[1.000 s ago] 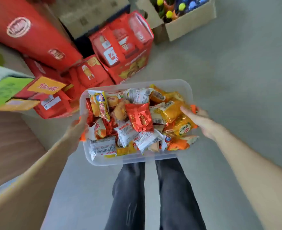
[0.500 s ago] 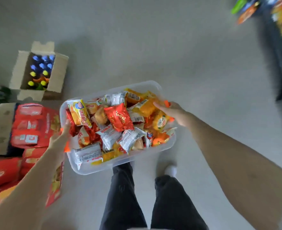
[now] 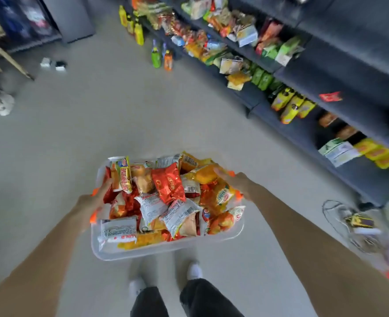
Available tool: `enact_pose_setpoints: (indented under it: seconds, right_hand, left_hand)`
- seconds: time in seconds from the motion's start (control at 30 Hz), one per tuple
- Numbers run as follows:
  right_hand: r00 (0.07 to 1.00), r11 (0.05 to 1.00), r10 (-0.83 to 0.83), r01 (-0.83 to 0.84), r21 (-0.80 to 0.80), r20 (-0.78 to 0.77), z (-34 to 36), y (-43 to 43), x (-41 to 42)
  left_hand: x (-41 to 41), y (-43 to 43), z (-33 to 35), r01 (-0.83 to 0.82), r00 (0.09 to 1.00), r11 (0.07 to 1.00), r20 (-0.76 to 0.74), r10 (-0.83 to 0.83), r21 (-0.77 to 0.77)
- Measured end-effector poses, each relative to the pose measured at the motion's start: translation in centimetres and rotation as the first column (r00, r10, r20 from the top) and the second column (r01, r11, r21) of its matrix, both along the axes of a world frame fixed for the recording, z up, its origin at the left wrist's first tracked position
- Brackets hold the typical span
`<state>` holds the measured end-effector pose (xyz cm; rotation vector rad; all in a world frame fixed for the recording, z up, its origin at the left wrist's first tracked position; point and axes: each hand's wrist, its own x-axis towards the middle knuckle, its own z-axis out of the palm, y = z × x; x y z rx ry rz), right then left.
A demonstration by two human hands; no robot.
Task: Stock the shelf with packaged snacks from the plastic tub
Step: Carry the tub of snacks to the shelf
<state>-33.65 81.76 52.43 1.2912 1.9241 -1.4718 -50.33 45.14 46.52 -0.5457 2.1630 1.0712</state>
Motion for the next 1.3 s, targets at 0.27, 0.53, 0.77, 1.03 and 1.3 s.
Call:
enact_pose_setpoints:
  seconds: [0.27, 0.53, 0.77, 1.03, 1.3]
  right_hand:
    - [0.940, 0.938, -0.341, 0.342, 0.053, -0.024, 3.5, 15.6, 5.3]
    - [0.810, 0.808, -0.587, 0.586, 0.051, -0.009, 3.4, 27.4, 5.9]
    - [0.657, 0.658, -0.753, 0.753, -0.007, -0.020, 2.7, 36.3, 6.1]
    - [0.539, 0.539, -0.842, 0.842, -0.017, -0.023, 2.1, 50.1, 6.3]
    - [0.519, 0.520, -0.854, 0.854, -0.022, -0.032, 3.1, 66.3, 6.5]
  left_hand:
    - [-3.0, 24.2, 7.2, 0.292, 0.956, 0.953, -0.059, -0.288, 0.077]
    - [-9.0, 43.7, 6.6, 0.485, 0.875, 0.873, -0.038, -0.483, 0.060]
    - [-11.8, 59.6, 7.7, 0.615, 0.787, 0.788, -0.061, -0.614, 0.010]
    - [-12.1, 76.5, 7.3, 0.648, 0.762, 0.762, -0.047, -0.646, 0.025]
    - [-11.1, 91.8, 8.9, 0.595, 0.803, 0.800, -0.058, -0.593, 0.078]
